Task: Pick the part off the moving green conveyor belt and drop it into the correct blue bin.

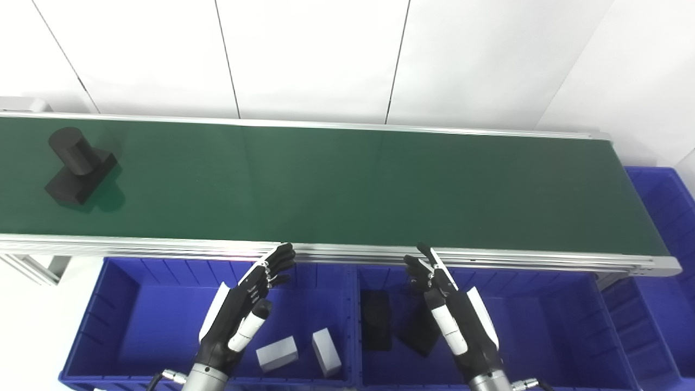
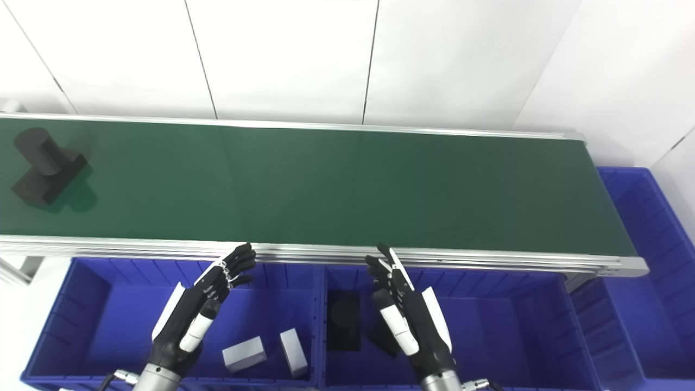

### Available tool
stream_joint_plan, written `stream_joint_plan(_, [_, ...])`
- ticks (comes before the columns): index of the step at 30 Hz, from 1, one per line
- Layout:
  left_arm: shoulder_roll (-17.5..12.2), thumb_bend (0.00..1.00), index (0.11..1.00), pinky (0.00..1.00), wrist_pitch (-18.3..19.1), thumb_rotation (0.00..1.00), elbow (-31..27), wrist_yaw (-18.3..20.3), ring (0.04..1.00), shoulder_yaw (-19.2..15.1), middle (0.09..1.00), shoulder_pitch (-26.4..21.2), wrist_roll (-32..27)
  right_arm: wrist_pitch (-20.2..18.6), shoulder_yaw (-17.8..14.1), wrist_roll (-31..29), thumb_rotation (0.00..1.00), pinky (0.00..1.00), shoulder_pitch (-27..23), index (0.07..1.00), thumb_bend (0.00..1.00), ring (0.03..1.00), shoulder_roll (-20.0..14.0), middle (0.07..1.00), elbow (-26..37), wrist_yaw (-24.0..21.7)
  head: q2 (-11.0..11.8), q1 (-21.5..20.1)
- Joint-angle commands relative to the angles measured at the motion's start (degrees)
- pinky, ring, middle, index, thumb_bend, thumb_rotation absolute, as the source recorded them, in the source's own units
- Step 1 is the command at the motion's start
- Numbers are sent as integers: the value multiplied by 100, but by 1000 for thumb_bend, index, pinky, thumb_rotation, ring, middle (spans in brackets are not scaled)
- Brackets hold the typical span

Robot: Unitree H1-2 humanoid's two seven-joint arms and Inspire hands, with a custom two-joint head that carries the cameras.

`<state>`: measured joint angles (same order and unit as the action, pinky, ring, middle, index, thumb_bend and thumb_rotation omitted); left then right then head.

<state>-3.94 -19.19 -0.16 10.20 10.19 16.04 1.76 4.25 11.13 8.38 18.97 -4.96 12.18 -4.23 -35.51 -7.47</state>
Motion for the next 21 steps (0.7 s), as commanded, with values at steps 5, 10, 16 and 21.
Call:
stream_joint_plan(5, [-23,747,883,823,-164,926,-98,-8,875,-3,889,-63,-7,134,-4,25,998,831,-37,975,607,875,25,889,129,4,5,6])
stream_joint_plan(10, [-22,754,881,822,-152,922,-112,-12,874,-4,888,-60,-3,119,-7,1,997,837,-41,975,607,877,25,889,134,-10,-2,10])
stream_joint_plan(16, [-32,748,885,825,-172,927,-105,-4,876,-1,891,-63,4,135,-5,-2,997,850,-42,975,607,881,23,891,125,-11,-5,3])
stream_joint_plan(21, [-30,749,884,823,-149,931,-123,-7,875,0,891,-50,-3,105,-4,-4,993,846,-33,975,604,882,24,891,154,-14,-10,-3])
